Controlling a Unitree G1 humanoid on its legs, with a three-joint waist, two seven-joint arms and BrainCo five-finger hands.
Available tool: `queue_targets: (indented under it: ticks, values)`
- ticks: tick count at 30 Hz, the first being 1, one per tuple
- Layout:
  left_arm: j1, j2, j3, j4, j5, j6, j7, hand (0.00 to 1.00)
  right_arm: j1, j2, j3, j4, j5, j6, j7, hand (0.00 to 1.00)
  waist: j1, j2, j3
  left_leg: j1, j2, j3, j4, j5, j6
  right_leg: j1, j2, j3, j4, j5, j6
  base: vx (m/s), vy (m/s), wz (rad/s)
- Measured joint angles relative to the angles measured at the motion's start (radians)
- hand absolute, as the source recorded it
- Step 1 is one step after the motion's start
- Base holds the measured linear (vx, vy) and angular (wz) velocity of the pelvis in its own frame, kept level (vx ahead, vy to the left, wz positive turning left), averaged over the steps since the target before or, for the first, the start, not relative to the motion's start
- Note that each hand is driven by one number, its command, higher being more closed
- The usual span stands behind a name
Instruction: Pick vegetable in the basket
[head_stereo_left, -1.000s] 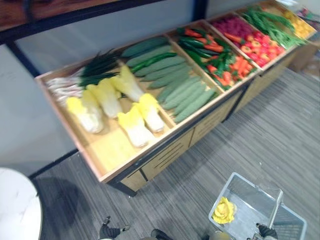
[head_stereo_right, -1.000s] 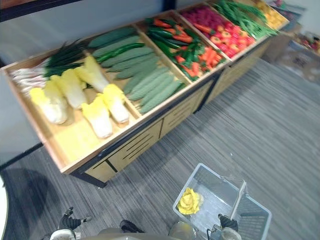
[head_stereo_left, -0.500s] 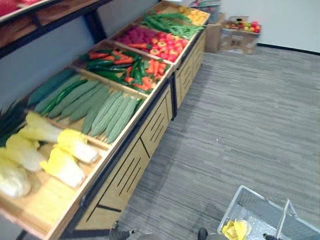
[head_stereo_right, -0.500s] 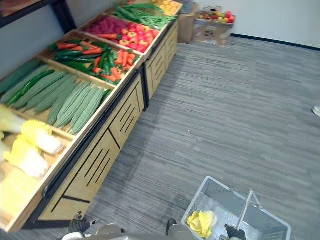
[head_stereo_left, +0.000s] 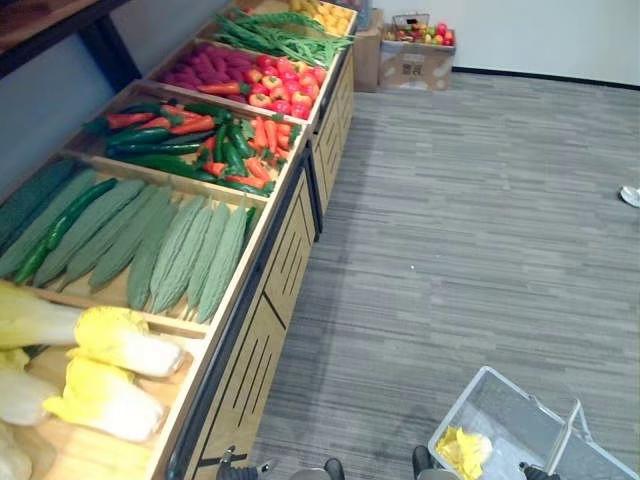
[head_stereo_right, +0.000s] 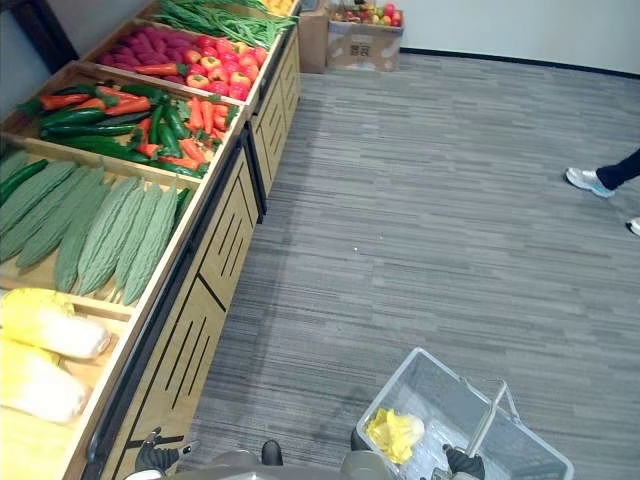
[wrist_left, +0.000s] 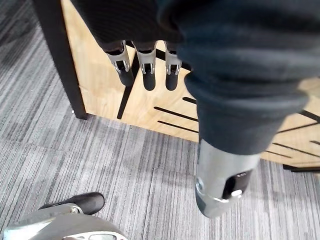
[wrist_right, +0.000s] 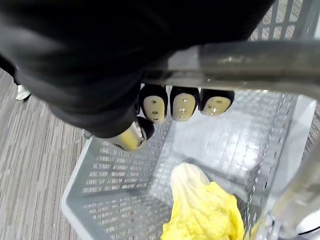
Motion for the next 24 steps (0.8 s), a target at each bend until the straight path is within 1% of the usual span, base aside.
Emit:
queue_targets:
  ticks: [2, 3, 4, 5, 6, 7, 8, 9, 10, 11, 12, 13, 14, 15, 16, 17, 18, 19, 20, 21, 22, 23, 24]
  values:
    - [-0.003, 0.01, -0.018, 0.001, 0.0, 0.0, -0.001, 0.0, -0.02, 0.0, 0.0, 0.0, 0.0, 0.0, 0.001, 1.0, 0.0, 0.0, 0.001, 0.013, 0.009, 0.019, 0.001, -0.004, 0.002, -0.055, 0.017, -0.012, 0.094, -0.007, 0.004, 0.1, 0.034, -0.66]
    - [-0.009, 0.016, -0.033, 0.001, 0.0, 0.001, -0.002, 0.0, -0.036, 0.0, 0.0, -0.001, 0.0, -0.004, 0.001, 1.0, 0.001, 0.001, 0.008, 0.03, 0.015, 0.04, 0.001, -0.004, 0.002, -0.111, 0.025, -0.047, 0.212, -0.016, 0.001, 0.08, 0.018, -0.74]
    - [-0.017, 0.02, -0.052, 0.0, 0.0, 0.0, -0.002, 0.0, -0.047, -0.001, 0.0, -0.006, 0.0, -0.006, 0.0, 1.0, 0.0, 0.0, 0.021, 0.061, 0.016, 0.061, -0.003, -0.005, 0.002, -0.164, 0.014, -0.108, 0.34, -0.021, 0.0, 0.07, 0.012, -0.64]
    - [-0.02, 0.022, -0.063, 0.0, 0.0, 0.0, -0.002, 0.0, -0.049, -0.001, 0.0, -0.01, 0.0, -0.006, 0.0, 1.0, -0.002, 0.002, 0.028, 0.078, 0.016, 0.062, -0.005, -0.007, 0.006, -0.182, 0.002, -0.146, 0.391, -0.021, 0.0, 0.06, 0.006, -0.35]
    - [-0.023, 0.026, -0.088, -0.001, 0.0, 0.0, -0.001, 0.0, -0.048, -0.001, 0.002, -0.019, 0.0, -0.006, 0.0, 1.0, -0.015, 0.005, 0.034, 0.108, 0.016, 0.069, -0.022, -0.017, 0.021, -0.203, -0.027, -0.232, 0.458, -0.038, -0.011, 0.07, 0.027, -0.17]
    - [-0.028, 0.036, -0.096, -0.001, 0.0, 0.0, -0.001, 0.0, -0.048, 0.0, 0.016, -0.02, 0.0, -0.005, 0.0, 1.0, -0.026, 0.004, 0.037, 0.127, 0.013, 0.086, -0.042, -0.029, 0.023, -0.216, -0.045, -0.287, 0.463, -0.049, -0.028, 0.08, 0.023, -0.19]
    - [-0.034, 0.041, -0.096, -0.001, 0.0, 0.001, 0.0, 0.0, -0.05, 0.001, 0.027, -0.02, 0.0, -0.005, 0.0, 1.0, -0.026, -0.002, 0.04, 0.131, 0.013, 0.095, -0.044, -0.03, 0.021, -0.22, -0.048, -0.299, 0.45, -0.049, -0.028, 0.11, -0.012, -0.43]
    - [-0.055, 0.04, -0.092, 0.0, 0.0, 0.001, 0.001, 0.0, -0.062, 0.001, 0.031, -0.029, 0.0, -0.006, -0.001, 1.0, -0.024, -0.001, 0.045, 0.132, 0.031, 0.111, -0.049, -0.038, 0.009, -0.244, -0.04, -0.32, 0.405, -0.048, -0.027, 0.11, -0.084, -0.45]
    - [-0.061, 0.04, -0.088, 0.007, 0.0, 0.001, 0.001, 0.0, -0.074, -0.002, 0.031, -0.034, 0.0, -0.007, -0.001, 1.0, -0.024, 0.007, 0.054, 0.133, 0.049, 0.115, -0.049, -0.042, 0.001, -0.257, -0.032, -0.328, 0.368, -0.045, -0.023, 0.12, -0.104, -0.42]
    - [-0.068, 0.039, -0.087, 0.015, 0.0, 0.001, 0.001, 0.0, -0.08, -0.004, 0.031, -0.035, 0.0, -0.007, -0.002, 1.0, -0.025, 0.009, 0.056, 0.133, 0.065, 0.119, -0.049, -0.046, -0.006, -0.267, -0.026, -0.331, 0.335, -0.038, -0.024, 0.11, -0.094, -0.21]
    - [-0.083, 0.04, -0.085, 0.024, 0.0, 0.001, 0.001, 0.0, -0.084, -0.005, 0.029, -0.039, 0.0, -0.007, -0.005, 1.0, -0.027, 0.013, 0.068, 0.144, 0.083, 0.123, -0.048, -0.054, -0.024, -0.275, -0.022, -0.335, 0.278, -0.025, -0.006, 0.22, -0.153, -0.19]
    - [-0.093, 0.043, -0.069, 0.027, 0.0, 0.001, 0.001, 0.0, -0.083, -0.002, 0.024, -0.036, 0.001, -0.005, -0.015, 1.0, -0.026, 0.004, 0.081, 0.171, 0.093, 0.129, -0.05, -0.07, -0.053, -0.287, -0.033, -0.335, 0.196, 0.01, 0.004, 0.25, -0.175, -0.13]
    - [-0.092, 0.043, -0.063, 0.027, 0.0, 0.001, 0.001, 0.0, -0.081, 0.002, 0.021, -0.036, 0.002, -0.005, -0.02, 1.0, -0.026, -0.01, 0.085, 0.185, 0.093, 0.13, -0.05, -0.08, -0.069, -0.285, -0.047, -0.334, 0.172, 0.017, 0.01, 0.32, -0.261, -0.06]
    - [-0.09, 0.04, -0.053, 0.03, 0.0, 0.002, 0.001, 0.0, -0.074, 0.009, 0.017, -0.035, 0.002, -0.004, -0.022, 1.0, -0.027, -0.014, 0.088, 0.201, 0.099, 0.128, -0.045, -0.099, -0.094, -0.286, -0.06, -0.337, 0.192, 0.078, -0.009, 0.33, -0.286, 0.2]
    - [-0.086, 0.02, -0.046, 0.036, 0.0, 0.001, 0.0, 0.0, -0.059, 0.008, -0.007, -0.037, 0.003, -0.005, -0.025, 1.0, -0.042, 0.014, 0.075, 0.211, 0.153, 0.101, -0.039, -0.113, -0.117, -0.31, -0.035, -0.367, 0.289, 0.031, -0.039, 0.35, -0.301, 0.28]
    - [-0.089, 0.014, -0.046, 0.037, 0.0, 0.0, 0.0, 0.0, -0.058, 0.009, -0.018, -0.037, 0.004, -0.005, -0.027, 1.0, -0.049, 0.025, 0.067, 0.21, 0.16, 0.085, -0.033, -0.109, -0.12, -0.323, -0.027, -0.378, 0.319, -0.004, -0.047, 0.47, -0.279, 0.27]
    - [-0.094, 0.01, -0.046, 0.036, 0.0, -0.001, 0.0, 0.0, -0.065, 0.014, -0.03, -0.036, 0.004, -0.005, -0.028, 1.0, -0.049, 0.028, 0.067, 0.199, 0.178, 0.068, -0.009, -0.08, -0.145, -0.332, -0.021, -0.385, 0.36, -0.034, -0.065, 0.48, -0.306, 0.07]
    - [-0.09, 0.006, -0.045, 0.037, 0.0, 0.001, 0.0, 0.0, -0.068, 0.016, -0.037, -0.039, 0.003, -0.006, -0.027, 1.0, -0.048, 0.028, 0.067, 0.179, 0.193, 0.033, 0.054, -0.045, -0.153, -0.326, -0.02, -0.396, 0.393, -0.058, -0.075, 0.56, -0.394, 0.09]
    - [-0.087, -0.002, -0.039, 0.037, -0.001, 0.001, 0.0, 0.0, -0.062, 0.019, -0.048, -0.038, 0.003, -0.005, -0.026, 1.0, -0.053, 0.03, 0.066, 0.14, 0.216, -0.013, 0.173, -0.004, -0.152, -0.282, -0.018, -0.414, 0.397, -0.099, -0.082, 0.44, -0.374, 0.2]
    - [-0.087, -0.01, -0.026, 0.034, -0.002, 0.001, 0.0, 0.0, -0.055, 0.02, -0.049, -0.038, 0.004, -0.004, -0.026, 1.0, -0.056, 0.033, 0.066, 0.111, 0.23, -0.04, 0.256, 0.02, -0.153, -0.253, -0.016, -0.425, 0.392, -0.112, -0.086, 0.53, -0.4, 0.4]
    - [-0.082, -0.028, 0.001, 0.022, -0.004, 0.001, 0.0, 0.0, -0.032, 0.028, -0.042, -0.043, 0.011, -0.003, -0.026, 1.0, -0.053, 0.032, 0.067, 0.017, 0.268, -0.098, 0.508, 0.141, -0.132, -0.171, -0.009, -0.443, 0.371, -0.148, -0.096, 0.44, -0.295, 0.31]
    - [-0.073, -0.038, 0.016, 0.005, -0.007, 0.001, -0.002, 0.0, -0.021, 0.033, -0.029, -0.054, 0.013, -0.003, -0.028, 1.0, -0.045, 0.023, 0.074, -0.044, 0.297, -0.118, 0.666, 0.177, -0.12, -0.126, 0.001, -0.445, 0.364, -0.17, -0.102, 0.42, -0.268, 0.16]
    - [-0.069, -0.038, 0.017, -0.003, -0.008, 0.001, -0.002, 0.0, -0.015, 0.034, -0.018, -0.063, 0.015, -0.001, -0.027, 1.0, -0.04, 0.026, 0.075, -0.082, 0.312, -0.116, 0.76, 0.175, -0.119, -0.096, 0.01, -0.445, 0.357, -0.184, -0.11, 0.31, -0.163, -0.13]
